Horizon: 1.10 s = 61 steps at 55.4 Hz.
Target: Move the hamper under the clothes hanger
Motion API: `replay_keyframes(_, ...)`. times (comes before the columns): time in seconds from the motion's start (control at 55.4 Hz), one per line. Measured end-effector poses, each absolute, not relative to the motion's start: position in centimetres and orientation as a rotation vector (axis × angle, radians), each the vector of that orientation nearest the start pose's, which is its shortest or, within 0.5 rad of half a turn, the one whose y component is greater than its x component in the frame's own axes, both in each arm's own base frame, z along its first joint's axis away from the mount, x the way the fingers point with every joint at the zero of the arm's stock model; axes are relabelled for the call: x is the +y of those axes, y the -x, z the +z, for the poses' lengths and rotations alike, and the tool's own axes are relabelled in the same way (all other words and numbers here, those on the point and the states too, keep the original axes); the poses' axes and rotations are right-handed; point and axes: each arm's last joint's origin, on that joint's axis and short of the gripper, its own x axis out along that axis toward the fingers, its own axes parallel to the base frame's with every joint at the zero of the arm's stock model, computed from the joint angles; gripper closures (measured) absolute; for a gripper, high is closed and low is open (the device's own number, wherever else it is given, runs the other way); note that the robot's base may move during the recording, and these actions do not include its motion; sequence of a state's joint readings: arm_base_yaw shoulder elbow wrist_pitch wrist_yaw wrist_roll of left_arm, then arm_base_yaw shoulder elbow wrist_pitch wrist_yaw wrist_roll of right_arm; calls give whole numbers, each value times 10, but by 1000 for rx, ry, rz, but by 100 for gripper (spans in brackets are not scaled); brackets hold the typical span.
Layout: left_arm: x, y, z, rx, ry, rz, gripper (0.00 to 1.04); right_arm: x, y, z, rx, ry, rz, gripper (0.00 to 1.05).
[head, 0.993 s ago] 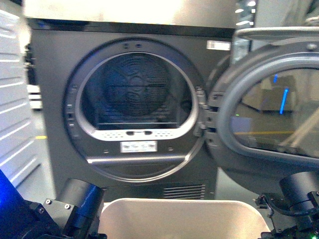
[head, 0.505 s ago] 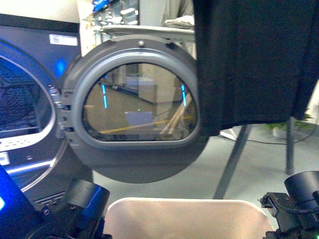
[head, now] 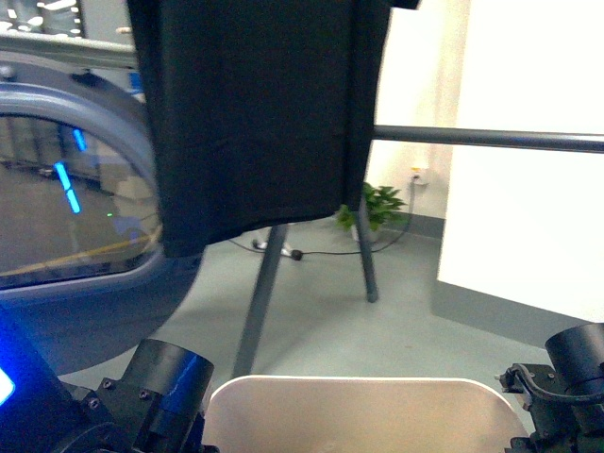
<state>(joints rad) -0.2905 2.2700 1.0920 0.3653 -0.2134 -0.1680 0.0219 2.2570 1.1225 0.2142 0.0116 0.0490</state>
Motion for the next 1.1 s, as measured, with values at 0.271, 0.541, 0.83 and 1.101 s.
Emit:
replay_keyframes(0.271,-109,-390,32,789,-46,4,101,10,-404,35,919,-29,-8,102)
replay_keyframes(0.541,-109,-390,32,789,-46,3,101,10,-404,35,918,-29,-8,102)
replay_keyframes(0.83,-120,-388,33,791,-38,-51,101,-2,-404,35,919,-35,-49,102)
replay_keyframes(1.101,-107,-391,33,785,-39,17,101,13,-403,35,920,-27,2,102)
